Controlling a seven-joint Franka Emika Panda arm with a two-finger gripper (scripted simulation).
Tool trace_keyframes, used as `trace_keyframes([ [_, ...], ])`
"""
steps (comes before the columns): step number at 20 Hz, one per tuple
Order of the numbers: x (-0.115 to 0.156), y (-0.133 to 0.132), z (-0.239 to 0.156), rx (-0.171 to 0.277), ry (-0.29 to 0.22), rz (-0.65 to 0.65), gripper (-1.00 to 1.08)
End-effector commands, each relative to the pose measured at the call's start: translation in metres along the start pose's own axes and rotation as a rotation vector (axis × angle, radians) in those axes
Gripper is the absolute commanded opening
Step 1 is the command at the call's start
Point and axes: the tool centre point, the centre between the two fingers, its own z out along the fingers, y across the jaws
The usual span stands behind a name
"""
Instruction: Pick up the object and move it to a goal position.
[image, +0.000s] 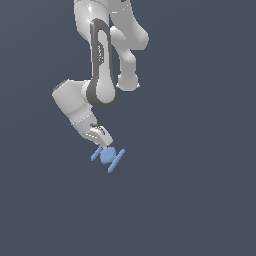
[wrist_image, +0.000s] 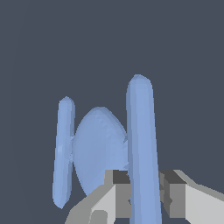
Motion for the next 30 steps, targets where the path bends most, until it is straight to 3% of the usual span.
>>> trace_keyframes([
  [1,-0.001,0.001,-0.027,0.0,0.001,0.0,-1.0],
  [21,-0.007,0.01,-0.266,-0.004,0.0,0.002,-1.0],
  [30,-0.006,0.012,-0.349,-0.003,-0.001,0.0,-1.0],
])
